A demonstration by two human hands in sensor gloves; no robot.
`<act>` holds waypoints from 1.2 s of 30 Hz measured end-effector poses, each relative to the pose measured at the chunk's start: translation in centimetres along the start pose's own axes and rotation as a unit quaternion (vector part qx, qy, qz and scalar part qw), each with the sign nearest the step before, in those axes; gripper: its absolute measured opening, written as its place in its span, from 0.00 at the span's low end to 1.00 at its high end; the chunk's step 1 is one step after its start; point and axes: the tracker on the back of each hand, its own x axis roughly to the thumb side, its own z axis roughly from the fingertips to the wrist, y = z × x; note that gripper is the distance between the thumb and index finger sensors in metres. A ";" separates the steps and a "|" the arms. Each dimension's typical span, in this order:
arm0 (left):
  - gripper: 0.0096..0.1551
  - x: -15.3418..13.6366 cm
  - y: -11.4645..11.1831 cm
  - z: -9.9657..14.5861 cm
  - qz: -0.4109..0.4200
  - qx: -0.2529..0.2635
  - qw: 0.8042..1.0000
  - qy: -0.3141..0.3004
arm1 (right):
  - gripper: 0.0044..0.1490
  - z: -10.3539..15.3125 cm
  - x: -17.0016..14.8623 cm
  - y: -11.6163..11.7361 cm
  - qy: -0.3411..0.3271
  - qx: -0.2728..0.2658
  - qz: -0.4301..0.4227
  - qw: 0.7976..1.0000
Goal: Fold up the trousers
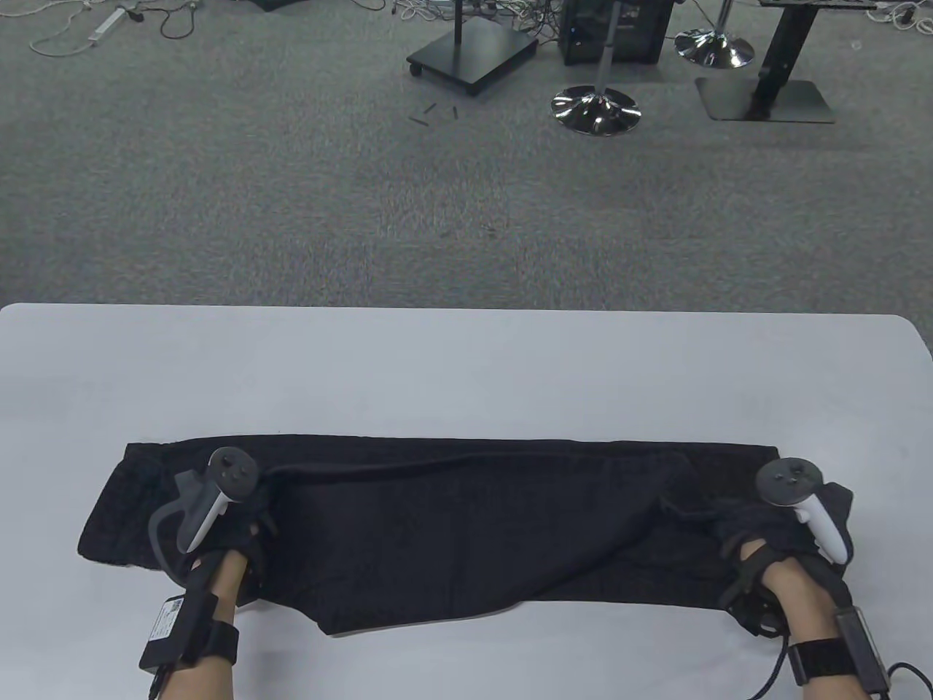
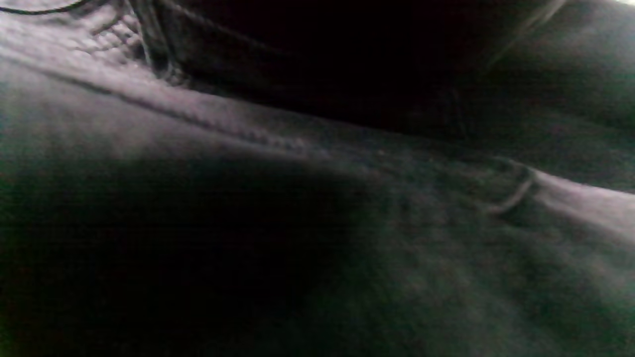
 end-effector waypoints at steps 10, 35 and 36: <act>0.29 -0.2 0.3 -0.1 0.014 0.008 1.000 0.019 | 0.30 1.6 -3.3 -6.9 0.080 -0.098 -0.181 0.975; 0.29 0.3 0.9 -0.2 0.007 0.031 0.999 0.031 | 0.36 -0.8 -7.6 -2.9 0.210 -0.035 -0.085 0.973; 0.29 0.2 1.1 -0.2 0.012 0.033 0.999 0.032 | 0.36 -0.6 -7.4 -3.1 0.203 -0.035 -0.085 0.975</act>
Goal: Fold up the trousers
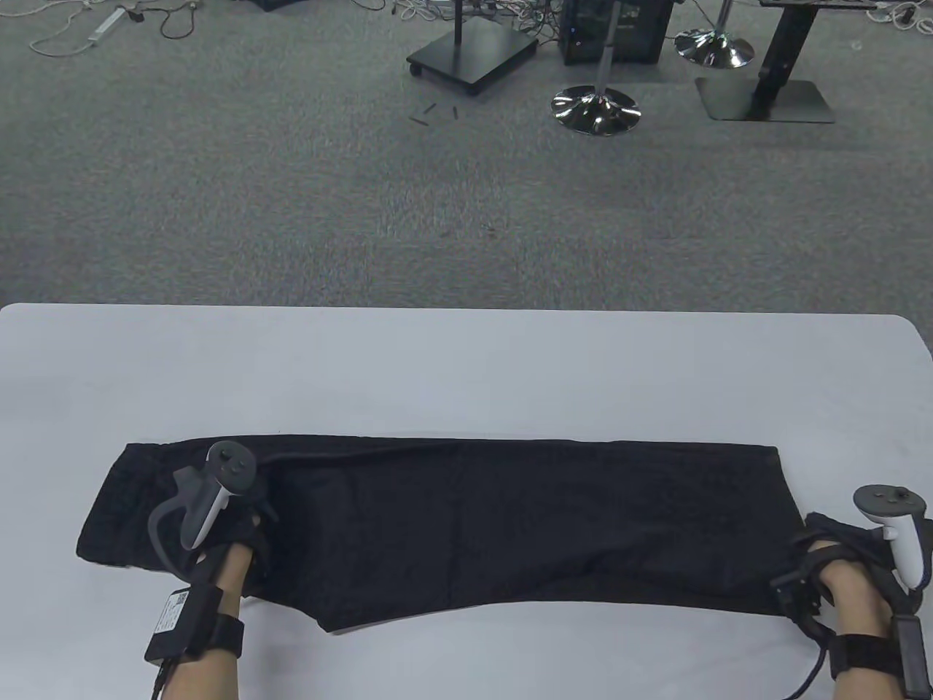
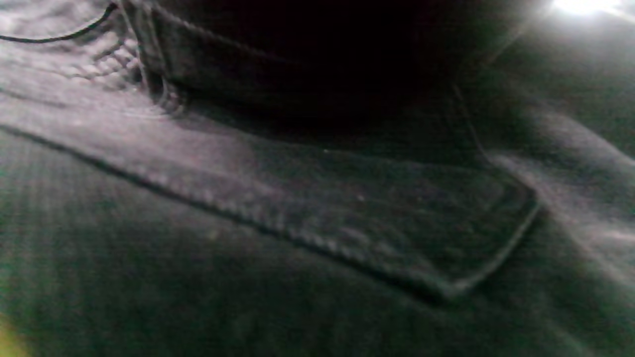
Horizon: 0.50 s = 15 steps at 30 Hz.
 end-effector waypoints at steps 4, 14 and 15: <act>0.29 -0.6 1.6 0.0 0.035 0.016 0.999 0.009 | 0.35 0.9 0.5 -0.7 -0.011 -0.045 0.005 0.999; 0.31 0.1 -0.2 -0.5 -0.029 -0.009 1.000 0.001 | 0.40 1.2 2.7 2.6 -0.033 -0.097 0.096 0.990; 0.31 0.3 -0.4 -0.5 -0.035 -0.014 0.999 -0.001 | 0.39 1.5 3.6 3.3 -0.058 -0.098 0.104 0.988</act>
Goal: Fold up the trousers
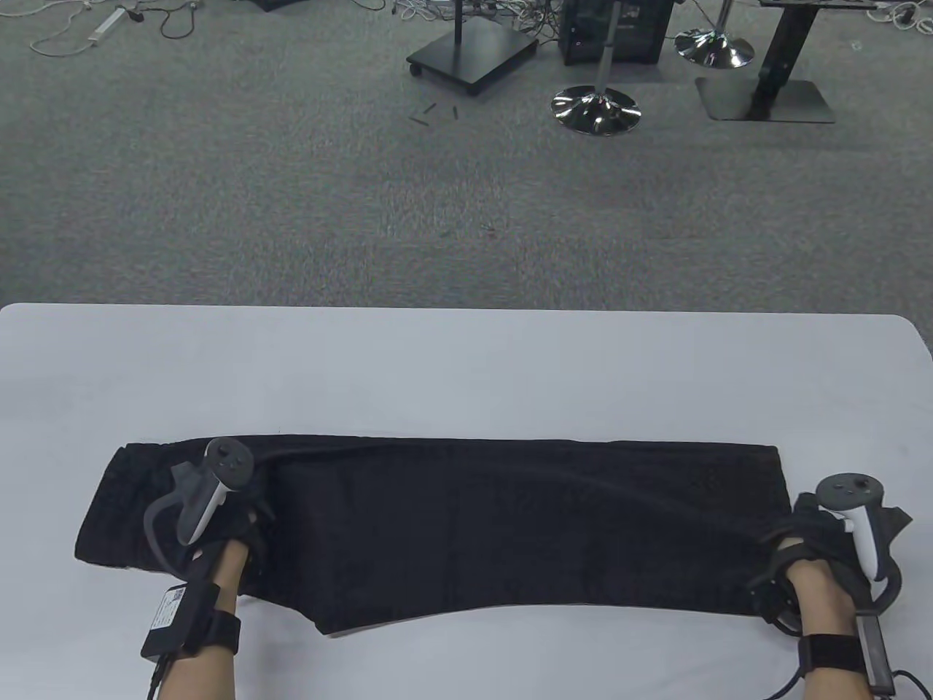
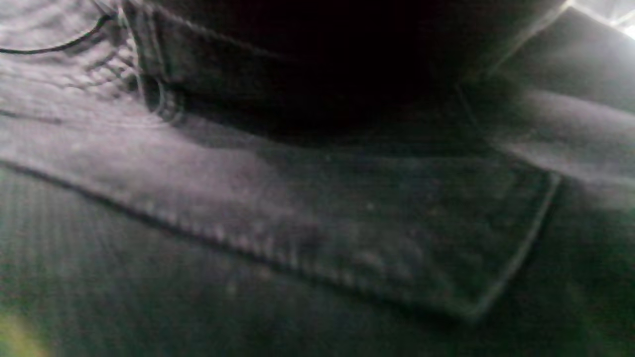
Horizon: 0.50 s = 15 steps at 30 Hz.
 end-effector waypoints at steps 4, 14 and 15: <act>0.31 0.3 -0.3 0.0 -0.010 -0.004 1.000 -0.003 | 0.36 0.6 3.4 2.3 -0.084 0.013 0.019 0.996; 0.31 -0.3 -0.1 0.1 -0.017 -0.009 1.000 -0.025 | 0.36 -0.4 7.3 7.4 -0.107 0.072 0.055 0.990; 0.32 -0.2 -0.3 0.1 -0.030 -0.020 0.999 -0.029 | 0.37 -0.7 7.4 7.5 -0.098 0.082 0.063 0.990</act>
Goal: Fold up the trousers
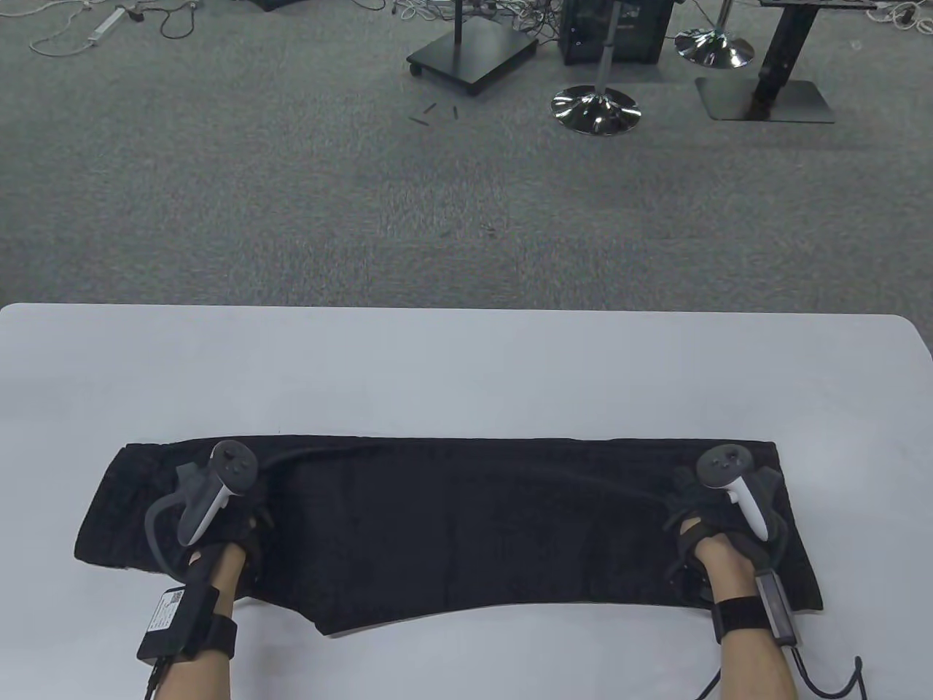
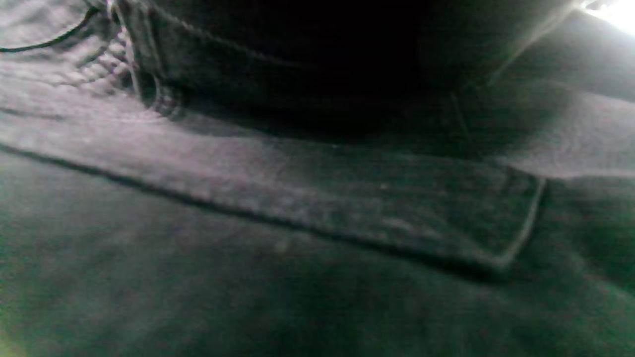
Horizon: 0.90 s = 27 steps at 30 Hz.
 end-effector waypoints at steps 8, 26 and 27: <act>0.30 0.0 0.8 0.8 -0.037 -0.027 0.999 0.003 | 0.34 0.3 1.3 -1.8 0.024 0.001 0.061 0.998; 0.31 -0.1 0.9 1.1 -0.041 -0.045 0.998 0.002 | 0.34 0.0 4.9 1.3 -0.003 -0.085 0.159 0.984; 0.31 -0.1 0.9 1.1 -0.041 -0.045 0.998 0.002 | 0.34 0.0 5.0 1.3 -0.003 -0.090 0.163 0.982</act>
